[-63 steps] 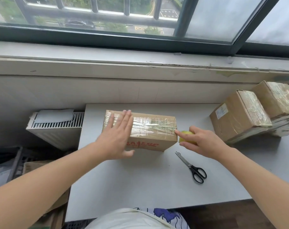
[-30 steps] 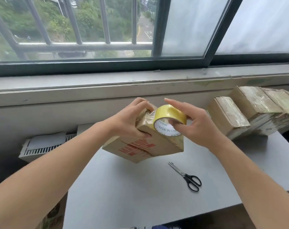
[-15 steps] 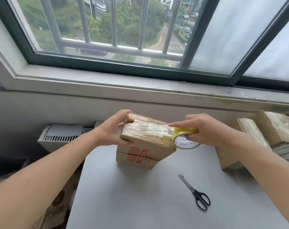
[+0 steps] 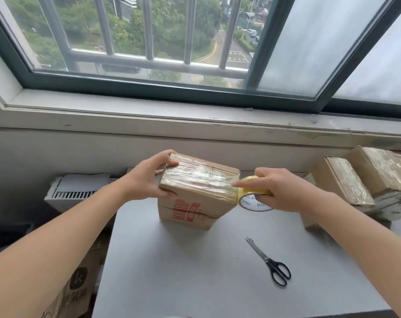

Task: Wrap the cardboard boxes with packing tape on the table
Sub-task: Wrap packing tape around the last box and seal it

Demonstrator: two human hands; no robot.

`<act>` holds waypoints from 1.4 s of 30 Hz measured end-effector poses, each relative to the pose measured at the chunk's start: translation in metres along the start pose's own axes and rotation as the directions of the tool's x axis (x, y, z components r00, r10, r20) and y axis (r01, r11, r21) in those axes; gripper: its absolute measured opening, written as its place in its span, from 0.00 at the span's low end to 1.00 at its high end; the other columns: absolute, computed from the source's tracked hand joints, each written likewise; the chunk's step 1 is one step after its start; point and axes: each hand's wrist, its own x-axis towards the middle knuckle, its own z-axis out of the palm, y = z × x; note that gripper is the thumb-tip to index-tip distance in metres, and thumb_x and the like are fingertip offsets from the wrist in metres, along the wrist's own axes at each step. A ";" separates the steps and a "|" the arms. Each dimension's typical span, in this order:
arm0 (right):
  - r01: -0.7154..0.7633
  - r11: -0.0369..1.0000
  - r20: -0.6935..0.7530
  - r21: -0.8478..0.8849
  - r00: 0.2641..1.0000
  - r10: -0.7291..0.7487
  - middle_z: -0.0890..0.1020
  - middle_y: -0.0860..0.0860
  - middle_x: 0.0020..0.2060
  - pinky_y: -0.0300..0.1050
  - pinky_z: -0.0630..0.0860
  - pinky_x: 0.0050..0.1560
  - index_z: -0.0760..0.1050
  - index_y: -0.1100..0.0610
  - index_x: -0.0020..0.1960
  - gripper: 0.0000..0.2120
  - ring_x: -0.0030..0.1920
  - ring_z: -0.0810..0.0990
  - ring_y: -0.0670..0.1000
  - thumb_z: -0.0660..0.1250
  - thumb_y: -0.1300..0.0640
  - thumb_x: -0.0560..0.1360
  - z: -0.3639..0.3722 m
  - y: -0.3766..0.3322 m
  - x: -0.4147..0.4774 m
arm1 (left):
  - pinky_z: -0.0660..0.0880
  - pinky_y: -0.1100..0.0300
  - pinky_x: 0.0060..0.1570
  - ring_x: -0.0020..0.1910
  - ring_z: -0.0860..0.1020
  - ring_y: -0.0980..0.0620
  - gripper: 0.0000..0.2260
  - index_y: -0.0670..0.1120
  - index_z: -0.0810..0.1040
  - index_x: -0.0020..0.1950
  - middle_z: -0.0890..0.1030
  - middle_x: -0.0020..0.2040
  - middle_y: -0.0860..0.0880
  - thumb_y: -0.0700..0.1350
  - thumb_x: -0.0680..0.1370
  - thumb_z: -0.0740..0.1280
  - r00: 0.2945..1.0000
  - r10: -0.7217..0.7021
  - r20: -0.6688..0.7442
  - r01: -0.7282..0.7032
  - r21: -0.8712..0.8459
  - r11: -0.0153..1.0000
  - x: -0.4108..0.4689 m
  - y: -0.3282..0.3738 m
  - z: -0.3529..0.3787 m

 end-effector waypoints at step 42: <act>-0.117 0.986 -0.202 0.118 0.969 0.139 0.74 0.48 0.37 0.44 0.72 0.25 0.73 0.39 0.71 0.27 0.29 0.74 0.55 0.61 0.48 0.72 0.092 -0.038 -0.005 | 0.47 0.26 0.73 0.83 0.46 0.37 0.53 0.39 0.46 0.83 0.46 0.84 0.37 0.69 0.71 0.62 0.979 0.051 0.196 -0.202 0.931 0.303 0.002 0.054 0.095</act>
